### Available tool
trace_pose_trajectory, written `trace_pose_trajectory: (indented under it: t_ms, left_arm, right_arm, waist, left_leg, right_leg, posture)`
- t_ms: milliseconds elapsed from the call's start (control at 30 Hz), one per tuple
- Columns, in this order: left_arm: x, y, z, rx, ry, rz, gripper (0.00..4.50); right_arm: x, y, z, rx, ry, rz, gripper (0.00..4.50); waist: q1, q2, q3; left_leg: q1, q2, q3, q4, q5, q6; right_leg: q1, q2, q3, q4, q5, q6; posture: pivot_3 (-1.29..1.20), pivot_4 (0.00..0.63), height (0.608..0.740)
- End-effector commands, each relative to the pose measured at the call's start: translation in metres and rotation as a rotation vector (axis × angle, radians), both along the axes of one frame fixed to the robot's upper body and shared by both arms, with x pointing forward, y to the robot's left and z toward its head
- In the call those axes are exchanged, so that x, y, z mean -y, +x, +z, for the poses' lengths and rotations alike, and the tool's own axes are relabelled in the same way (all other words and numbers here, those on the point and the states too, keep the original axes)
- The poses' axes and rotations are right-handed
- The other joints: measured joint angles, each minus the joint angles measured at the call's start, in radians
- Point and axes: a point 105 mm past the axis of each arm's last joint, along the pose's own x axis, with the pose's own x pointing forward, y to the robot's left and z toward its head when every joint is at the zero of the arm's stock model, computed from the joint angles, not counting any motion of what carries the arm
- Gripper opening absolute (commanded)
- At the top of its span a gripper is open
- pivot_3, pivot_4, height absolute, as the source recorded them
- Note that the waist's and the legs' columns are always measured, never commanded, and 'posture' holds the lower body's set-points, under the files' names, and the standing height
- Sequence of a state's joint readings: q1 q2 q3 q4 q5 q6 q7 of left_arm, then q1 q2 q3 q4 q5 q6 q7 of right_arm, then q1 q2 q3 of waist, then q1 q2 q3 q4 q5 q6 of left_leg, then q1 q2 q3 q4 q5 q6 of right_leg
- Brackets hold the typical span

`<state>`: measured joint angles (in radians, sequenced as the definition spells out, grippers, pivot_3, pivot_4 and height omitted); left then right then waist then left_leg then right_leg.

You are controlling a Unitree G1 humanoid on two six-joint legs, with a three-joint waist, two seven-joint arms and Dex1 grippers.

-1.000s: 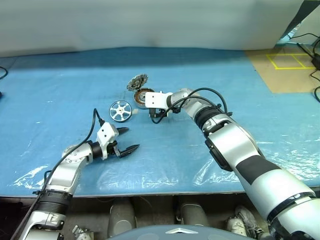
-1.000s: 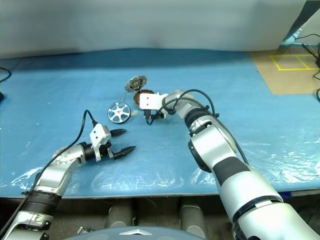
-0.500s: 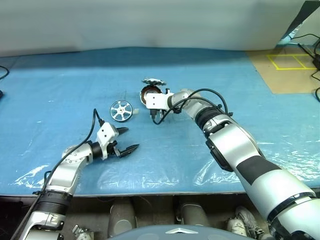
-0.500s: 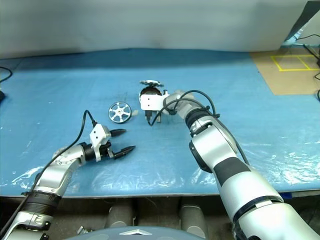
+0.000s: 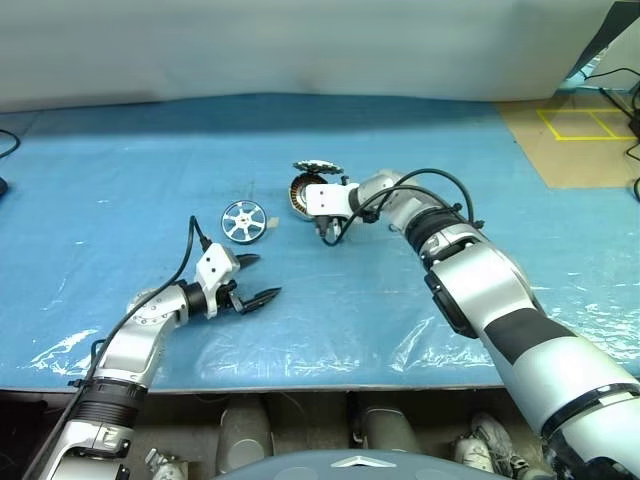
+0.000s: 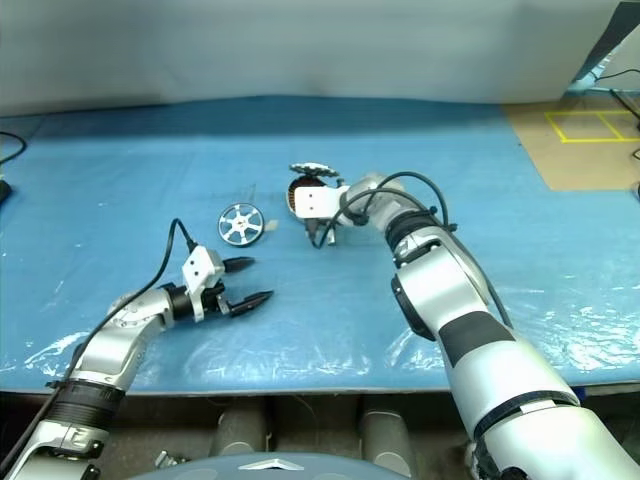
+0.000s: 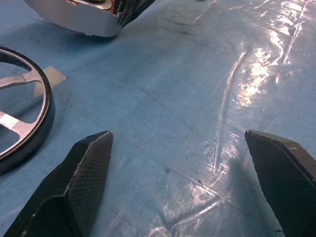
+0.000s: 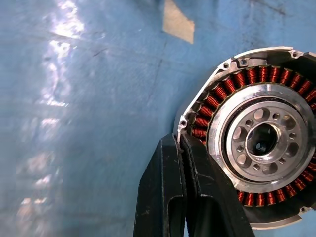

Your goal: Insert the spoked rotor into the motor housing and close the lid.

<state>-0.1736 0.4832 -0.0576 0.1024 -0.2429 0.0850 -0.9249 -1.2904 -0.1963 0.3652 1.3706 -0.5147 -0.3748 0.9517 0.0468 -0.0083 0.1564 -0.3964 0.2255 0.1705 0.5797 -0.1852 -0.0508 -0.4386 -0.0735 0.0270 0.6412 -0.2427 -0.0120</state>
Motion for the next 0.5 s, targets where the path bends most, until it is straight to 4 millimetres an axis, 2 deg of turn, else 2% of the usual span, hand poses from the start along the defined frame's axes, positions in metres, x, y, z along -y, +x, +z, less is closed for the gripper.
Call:
trace_pose_trajectory:
  t_ms: [33,267,500]
  left_arm:
    - [0.006,0.002,0.006,0.024,-0.01,-0.025,4.5]
    - [0.009,0.004,0.003,0.019,-0.013,-0.039,4.5]
    - [0.004,0.004,-0.004,0.006,-0.01,-0.041,4.5]
  right_arm:
    - [0.007,-0.004,0.014,-0.003,-0.048,0.083,0.04]
    - [0.022,-0.019,0.007,-0.081,-0.077,0.169,0.04]
    - [0.017,-0.043,-0.004,-0.115,0.035,0.19,0.04]
  waist:
    - [-0.001,0.0,0.0]
    - [-0.002,0.0,0.0]
    - [0.0,-0.001,0.0]
  left_leg:
    - [0.0,0.0,0.0,0.0,0.0,0.0]
    - [0.0,0.0,0.0,0.001,-0.001,0.006]
    - [0.0,0.0,0.0,0.001,-0.001,0.006]
  right_leg:
    - [0.0,0.0,0.0,0.0,0.0,0.0]
    - [0.0,0.0,0.0,0.0,0.0,0.0]
    - [0.0,0.0,0.0,0.0,0.0,0.0]
  posture:
    - [0.0,0.15,0.74]
    - [0.0,0.15,0.74]
    - [0.0,0.15,0.74]
